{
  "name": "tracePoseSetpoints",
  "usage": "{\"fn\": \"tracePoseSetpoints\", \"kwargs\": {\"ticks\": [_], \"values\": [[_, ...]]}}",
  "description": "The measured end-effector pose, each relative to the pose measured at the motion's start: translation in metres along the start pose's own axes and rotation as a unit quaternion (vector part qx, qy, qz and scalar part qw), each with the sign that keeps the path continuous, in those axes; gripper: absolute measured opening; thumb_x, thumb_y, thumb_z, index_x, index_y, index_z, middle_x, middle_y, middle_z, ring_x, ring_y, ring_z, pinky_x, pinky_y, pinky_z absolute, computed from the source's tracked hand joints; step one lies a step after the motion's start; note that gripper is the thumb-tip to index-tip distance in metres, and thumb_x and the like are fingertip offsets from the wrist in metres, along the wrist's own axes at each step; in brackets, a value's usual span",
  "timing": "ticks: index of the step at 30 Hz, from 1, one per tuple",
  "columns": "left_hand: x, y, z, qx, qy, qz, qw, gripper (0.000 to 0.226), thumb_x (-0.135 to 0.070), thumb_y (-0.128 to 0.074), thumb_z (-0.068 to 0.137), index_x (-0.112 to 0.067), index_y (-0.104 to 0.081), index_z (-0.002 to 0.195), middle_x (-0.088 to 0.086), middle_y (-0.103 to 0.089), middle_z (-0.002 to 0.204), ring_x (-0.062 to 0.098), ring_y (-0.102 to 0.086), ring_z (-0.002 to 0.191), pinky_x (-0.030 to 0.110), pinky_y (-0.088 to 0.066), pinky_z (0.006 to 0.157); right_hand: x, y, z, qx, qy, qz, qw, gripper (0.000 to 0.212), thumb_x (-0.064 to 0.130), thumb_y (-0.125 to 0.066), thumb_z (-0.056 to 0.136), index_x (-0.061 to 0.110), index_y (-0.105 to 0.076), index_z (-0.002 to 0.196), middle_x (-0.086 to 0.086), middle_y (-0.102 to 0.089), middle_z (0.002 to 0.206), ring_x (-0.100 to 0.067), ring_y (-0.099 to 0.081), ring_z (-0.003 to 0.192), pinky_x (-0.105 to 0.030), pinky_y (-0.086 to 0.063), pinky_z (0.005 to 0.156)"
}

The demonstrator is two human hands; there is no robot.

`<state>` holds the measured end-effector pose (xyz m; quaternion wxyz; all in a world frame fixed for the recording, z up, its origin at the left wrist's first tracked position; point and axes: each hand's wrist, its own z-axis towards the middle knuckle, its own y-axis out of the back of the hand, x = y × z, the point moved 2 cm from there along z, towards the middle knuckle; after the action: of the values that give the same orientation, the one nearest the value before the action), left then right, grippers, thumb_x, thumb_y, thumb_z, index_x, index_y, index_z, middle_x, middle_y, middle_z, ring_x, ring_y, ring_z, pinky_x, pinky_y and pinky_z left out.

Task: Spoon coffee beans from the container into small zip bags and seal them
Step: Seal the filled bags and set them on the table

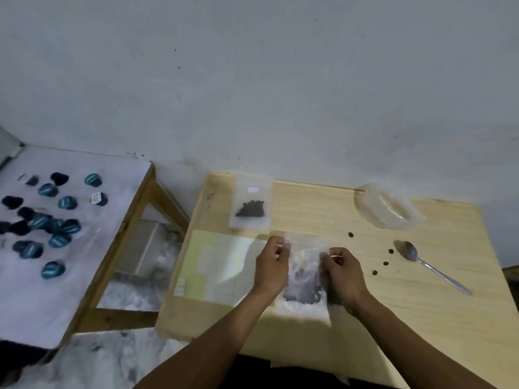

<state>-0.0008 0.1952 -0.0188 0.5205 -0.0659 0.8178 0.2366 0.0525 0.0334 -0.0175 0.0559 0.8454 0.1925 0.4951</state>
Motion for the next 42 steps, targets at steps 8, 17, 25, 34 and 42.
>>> {"fn": "tracePoseSetpoints", "kwargs": {"ticks": [8,17,25,34,42], "values": [[0.032,0.106,-0.019,-0.179,0.022,-0.047,0.983,0.013,-0.033,-0.053,0.100,-0.029,-0.058,0.088,-0.007,-0.059,0.065,0.008,-0.056,0.057,0.028,-0.042,0.058,0.027,-0.103,0.002,0.141,-0.007,0.017,0.990,0.047,0.035,-0.046,0.103,-0.007,-0.061,0.091,-0.014,-0.054,0.071,-0.024,-0.048,0.066,-0.036,-0.042,0.062],[0.080,0.219,-0.067,-0.360,0.088,-0.125,0.920,0.011,-0.022,-0.052,0.100,-0.017,-0.061,0.103,0.001,-0.071,0.084,0.011,-0.071,0.065,0.023,-0.057,0.064,0.032,-0.226,-0.025,0.266,0.100,-0.266,0.921,0.038,0.030,-0.058,0.094,0.011,-0.054,0.061,-0.011,-0.054,0.062,-0.022,-0.050,0.059,-0.030,-0.037,0.060],[0.124,0.262,-0.096,-0.431,0.129,-0.120,0.885,0.013,-0.034,-0.049,0.101,-0.029,-0.060,0.097,-0.006,-0.071,0.088,0.019,-0.071,0.082,0.038,-0.059,0.079,0.026,-0.280,-0.044,0.256,0.131,-0.423,0.859,0.045,0.055,-0.056,0.089,0.013,-0.064,0.073,-0.001,-0.062,0.072,-0.023,-0.064,0.072,-0.027,-0.046,0.063],[0.118,0.262,-0.095,-0.410,0.108,-0.132,0.896,0.012,-0.027,-0.050,0.101,-0.023,-0.061,0.102,0.003,-0.072,0.088,0.025,-0.072,0.079,0.044,-0.061,0.076,0.026,-0.289,-0.034,0.239,0.106,-0.371,0.891,0.031,0.033,-0.061,0.092,0.008,-0.068,0.074,-0.006,-0.066,0.076,-0.025,-0.063,0.072,-0.026,-0.043,0.062],[0.094,0.238,-0.060,-0.351,0.083,-0.085,0.929,0.010,-0.033,-0.053,0.098,-0.033,-0.060,0.091,-0.002,-0.071,0.085,0.020,-0.071,0.078,0.045,-0.060,0.078,0.051,-0.230,-0.020,0.174,0.092,-0.194,0.961,0.035,0.034,-0.069,0.088,0.013,-0.055,0.064,-0.011,-0.067,0.072,-0.029,-0.065,0.072,-0.038,-0.053,0.071]]}}
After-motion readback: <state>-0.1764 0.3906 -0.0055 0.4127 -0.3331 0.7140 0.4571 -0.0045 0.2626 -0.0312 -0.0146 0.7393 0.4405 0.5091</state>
